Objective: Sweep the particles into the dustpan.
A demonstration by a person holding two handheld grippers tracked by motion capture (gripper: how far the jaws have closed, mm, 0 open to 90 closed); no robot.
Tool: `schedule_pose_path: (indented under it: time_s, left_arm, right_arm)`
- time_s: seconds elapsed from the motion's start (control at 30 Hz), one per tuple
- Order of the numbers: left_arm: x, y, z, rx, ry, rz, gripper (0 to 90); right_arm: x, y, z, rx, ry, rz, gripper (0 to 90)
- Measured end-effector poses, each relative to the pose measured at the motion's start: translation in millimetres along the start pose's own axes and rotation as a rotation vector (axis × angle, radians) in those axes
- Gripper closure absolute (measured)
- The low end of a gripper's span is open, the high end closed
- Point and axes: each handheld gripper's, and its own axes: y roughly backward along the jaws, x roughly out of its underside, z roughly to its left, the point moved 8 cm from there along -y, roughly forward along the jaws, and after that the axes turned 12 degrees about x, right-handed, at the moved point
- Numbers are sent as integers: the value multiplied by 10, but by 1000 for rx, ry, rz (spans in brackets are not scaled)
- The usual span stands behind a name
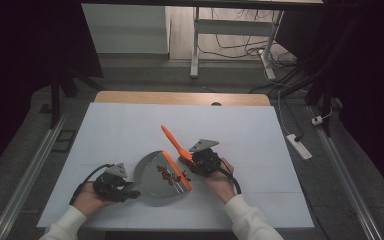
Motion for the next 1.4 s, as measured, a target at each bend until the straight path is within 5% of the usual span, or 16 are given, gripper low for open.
schedule_pose_path:
  time_s: [0.3, 0.4, 0.53, 0.7, 0.93, 1.4]
  left_arm:
    - [0, -1, 0, 0, -1, 3, 612]
    - [1, -4, 1, 2, -2, 6, 612]
    - [-1, -2, -2, 1, -1, 4, 612]
    - [0, -4, -4, 5, -1, 4, 612]
    - [-2, 3, -13, 13, -1, 2, 612]
    - [35, 43, -103, 49, -31, 12, 612]
  right_arm:
    - [-34, 54, 224, -60, 8, -19, 704]
    - [-104, 115, 336, -153, -30, -42, 704]
    - [-175, 179, 419, -165, -4, -80, 704]
    - [-228, 301, 178, -90, -36, -127, 704]
    - [-92, 387, -212, 7, -95, -107, 704]
    - [268, 379, -295, 60, -86, -29, 704]
